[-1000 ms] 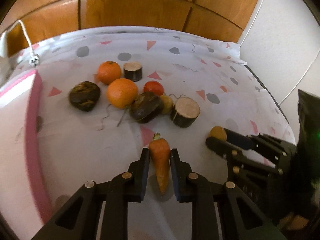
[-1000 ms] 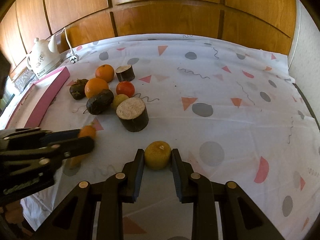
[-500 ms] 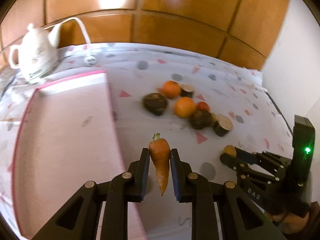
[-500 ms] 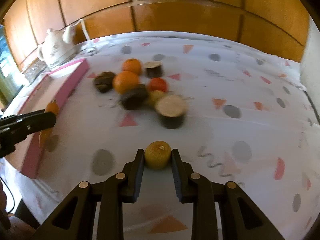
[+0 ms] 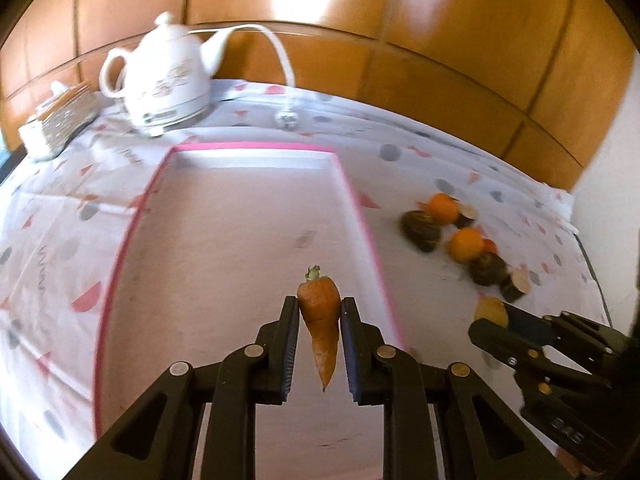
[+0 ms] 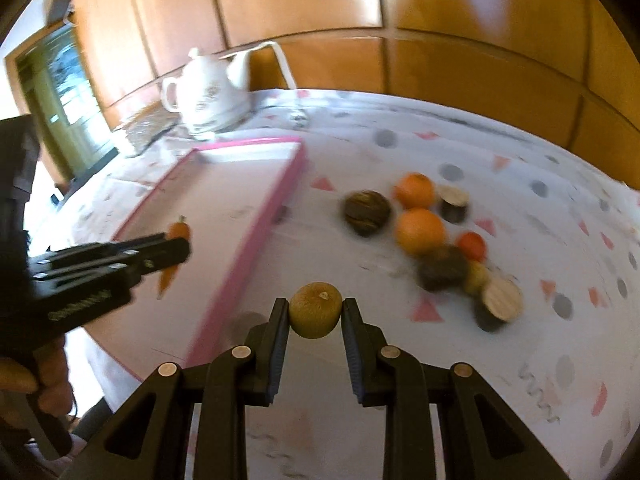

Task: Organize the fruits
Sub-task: 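Carry both items into the pink tray and open both tools to release, then grasp the cut wooden log slice with the right tool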

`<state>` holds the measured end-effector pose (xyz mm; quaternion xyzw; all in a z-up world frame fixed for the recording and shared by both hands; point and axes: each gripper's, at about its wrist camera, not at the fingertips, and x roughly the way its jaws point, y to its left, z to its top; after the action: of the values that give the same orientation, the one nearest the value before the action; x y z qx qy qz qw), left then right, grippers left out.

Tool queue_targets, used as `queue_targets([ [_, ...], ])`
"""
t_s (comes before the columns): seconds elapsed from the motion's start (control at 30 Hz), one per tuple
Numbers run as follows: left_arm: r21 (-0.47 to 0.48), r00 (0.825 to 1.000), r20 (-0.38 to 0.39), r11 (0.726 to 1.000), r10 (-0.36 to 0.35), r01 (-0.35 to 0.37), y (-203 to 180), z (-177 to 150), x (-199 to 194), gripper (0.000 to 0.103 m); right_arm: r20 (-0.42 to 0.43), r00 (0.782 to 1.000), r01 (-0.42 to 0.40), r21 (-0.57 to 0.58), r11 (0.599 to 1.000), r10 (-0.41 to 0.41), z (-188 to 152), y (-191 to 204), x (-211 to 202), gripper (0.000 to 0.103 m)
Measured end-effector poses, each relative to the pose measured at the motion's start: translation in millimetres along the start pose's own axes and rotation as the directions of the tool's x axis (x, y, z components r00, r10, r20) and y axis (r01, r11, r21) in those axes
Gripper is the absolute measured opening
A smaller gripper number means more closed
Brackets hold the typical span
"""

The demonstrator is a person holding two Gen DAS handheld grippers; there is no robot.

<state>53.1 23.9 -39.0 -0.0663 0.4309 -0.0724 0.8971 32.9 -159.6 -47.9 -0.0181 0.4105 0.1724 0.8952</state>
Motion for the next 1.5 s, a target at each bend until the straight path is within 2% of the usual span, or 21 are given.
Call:
queue_targets([
  [0.2,-0.051,0.996,0.024,0.995,0.088,-0.086,32,1,-3,0.021,-0.015,0.997,-0.078,-0.071,0.994,0.077,20,36,15,0.027],
  [0.37,-0.090,0.990,0.036,0.988,0.133,-0.129,51,2,-7,0.021,-0.032,0.992,-0.124,-0.099,0.987,0.121,37,61,30,0.027],
  [0.53,-0.094,0.987,0.044,0.985,0.152,-0.147,54,0,-11,0.022,-0.048,0.993,-0.109,-0.090,0.990,0.105,45,75,47,0.027],
  [0.7,-0.101,0.988,0.042,0.985,0.147,-0.142,53,-2,-14,0.024,-0.043,0.994,-0.102,-0.069,0.992,0.099,43,77,47,0.032],
  [0.87,-0.085,0.989,0.060,0.988,0.133,-0.128,43,-4,-20,0.034,-0.017,0.997,-0.075,-0.042,0.996,0.075,36,70,35,0.032],
  [1.13,-0.041,0.992,0.061,0.994,0.106,-0.104,24,-6,-22,0.034,0.003,1.000,-0.031,0.018,0.999,0.031,26,49,20,0.032],
  [1.5,0.031,0.997,0.039,0.997,0.063,-0.064,-5,-14,-17,0.034,-0.001,0.999,0.052,0.161,0.986,-0.053,7,-7,6,0.032],
])
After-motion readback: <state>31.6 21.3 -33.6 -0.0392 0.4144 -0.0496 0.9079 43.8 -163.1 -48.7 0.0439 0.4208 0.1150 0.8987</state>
